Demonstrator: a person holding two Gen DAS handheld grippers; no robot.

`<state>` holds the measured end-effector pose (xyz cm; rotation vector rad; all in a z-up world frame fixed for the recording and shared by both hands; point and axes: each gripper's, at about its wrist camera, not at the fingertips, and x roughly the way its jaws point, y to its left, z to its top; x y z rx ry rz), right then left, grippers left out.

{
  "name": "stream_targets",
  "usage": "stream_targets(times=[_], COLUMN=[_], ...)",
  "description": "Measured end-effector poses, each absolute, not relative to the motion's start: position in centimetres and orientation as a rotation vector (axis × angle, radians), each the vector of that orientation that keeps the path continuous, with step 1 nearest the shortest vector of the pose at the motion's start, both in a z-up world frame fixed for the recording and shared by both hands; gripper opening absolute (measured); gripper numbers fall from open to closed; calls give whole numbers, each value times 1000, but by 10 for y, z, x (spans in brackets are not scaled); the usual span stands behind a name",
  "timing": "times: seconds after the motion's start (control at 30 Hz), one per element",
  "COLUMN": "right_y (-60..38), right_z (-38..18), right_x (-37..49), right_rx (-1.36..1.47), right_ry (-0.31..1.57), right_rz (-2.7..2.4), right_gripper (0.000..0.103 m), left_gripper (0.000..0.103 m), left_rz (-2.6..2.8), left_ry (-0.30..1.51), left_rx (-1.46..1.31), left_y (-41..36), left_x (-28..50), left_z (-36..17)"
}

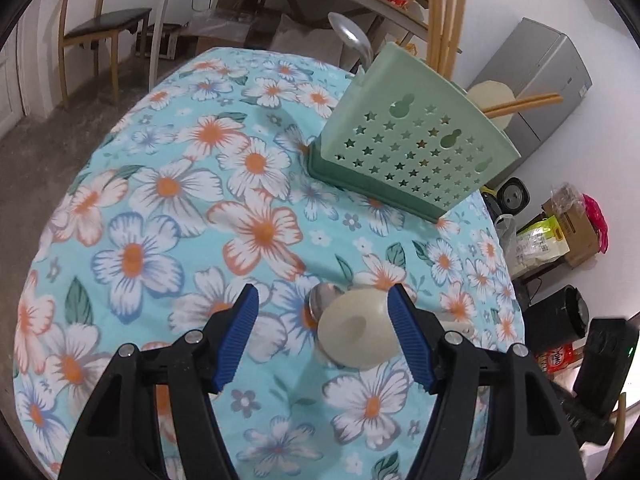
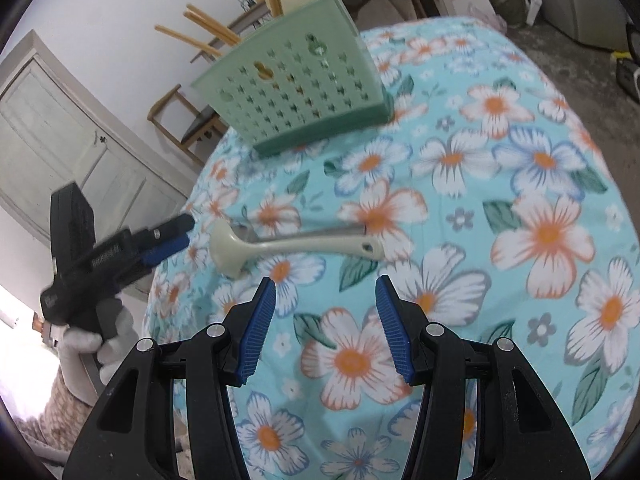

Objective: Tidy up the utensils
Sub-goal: 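Move both open tools back over the white ladle and metal spoon, then grasp the white ladle handle with the left tool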

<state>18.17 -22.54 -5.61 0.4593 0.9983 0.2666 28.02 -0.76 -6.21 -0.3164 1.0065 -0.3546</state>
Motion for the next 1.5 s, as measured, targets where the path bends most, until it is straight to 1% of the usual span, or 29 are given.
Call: stream_targets(times=[0.17,0.33,0.43,0.63,1.1,1.37,1.5], right_y=[-227,-228,-229,-236,-259,-267,-266], right_z=[-62,-59,-60,-60,-43,-31,-27], right_x=[182,181,180,177,169,166,165], right_rx=[472,473,481,485,512,526,526], right_ry=[1024,1020,1023,1016,953,911,901], right_rz=[264,273,273,258,208,201,211], right_gripper=[51,51,51,51,51,51,51], left_gripper=[64,64,64,64,64,64,64], left_rz=[-340,-336,-334,-339,-340,-337,-324], left_ry=[973,914,894,886,862,892,917], left_rx=[-210,77,200,323,339,282,179], left_y=[-26,-69,-88,-101,-95,-76,-58], left_x=[295,307,311,305,277,246,236], left_z=[-56,-57,-62,-71,-68,-67,-64])
